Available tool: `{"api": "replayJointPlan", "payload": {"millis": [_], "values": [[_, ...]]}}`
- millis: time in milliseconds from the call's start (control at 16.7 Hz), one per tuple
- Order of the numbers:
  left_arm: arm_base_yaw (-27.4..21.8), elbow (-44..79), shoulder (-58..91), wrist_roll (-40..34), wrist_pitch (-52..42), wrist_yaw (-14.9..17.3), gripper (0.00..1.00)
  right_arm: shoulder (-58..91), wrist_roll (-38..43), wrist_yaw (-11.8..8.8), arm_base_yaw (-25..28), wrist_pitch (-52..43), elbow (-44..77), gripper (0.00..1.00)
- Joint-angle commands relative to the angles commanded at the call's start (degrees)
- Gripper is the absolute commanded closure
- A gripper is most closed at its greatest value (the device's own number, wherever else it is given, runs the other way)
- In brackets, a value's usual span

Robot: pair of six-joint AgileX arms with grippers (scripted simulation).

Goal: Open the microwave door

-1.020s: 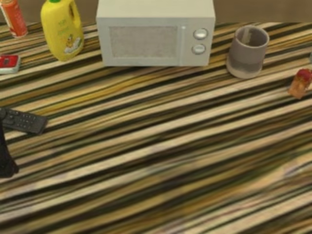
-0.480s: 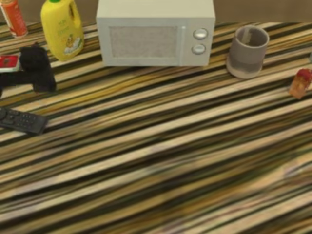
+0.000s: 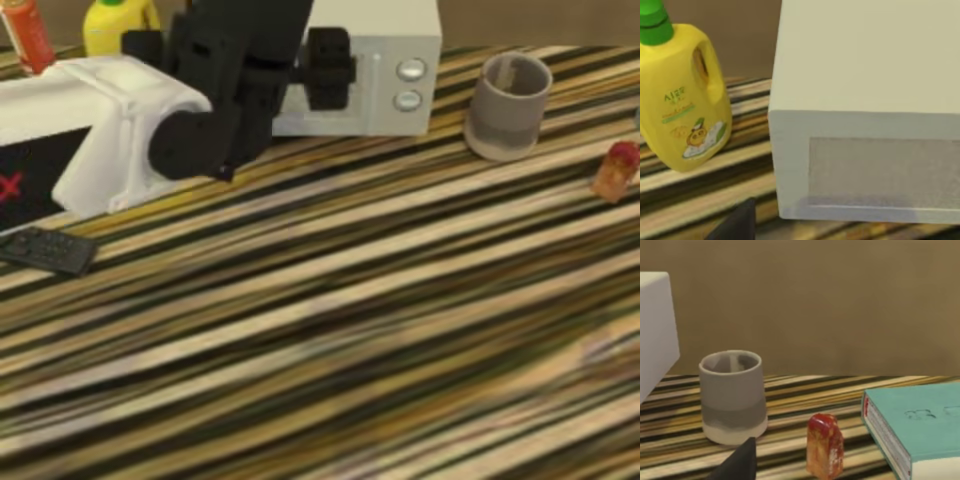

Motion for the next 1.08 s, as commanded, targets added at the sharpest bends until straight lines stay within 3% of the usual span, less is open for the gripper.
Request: {"api": "replayJointPlan", "payload": {"millis": [240,420,840,1080], "values": [[-6.06,12.24,15.25,-3.82,0.43,-5.27,0.00,0.00,0.00,0.00,0.00,0.00,0.00,0.00],[-8.63,17.71,21.13,-5.65,1.02,-7.45,0.00,0.00,0.00,0.00,0.00,0.00,0.00,0.00],[-8.80,18.80,22.24,-5.87,1.21,-7.65,0.00,0.00,0.00,0.00,0.00,0.00,0.00,0.00],[-6.51,24.60,28.16,-4.06,2.65,-5.58,0.00,0.00,0.00,0.00,0.00,0.00,0.00,0.00]]}}
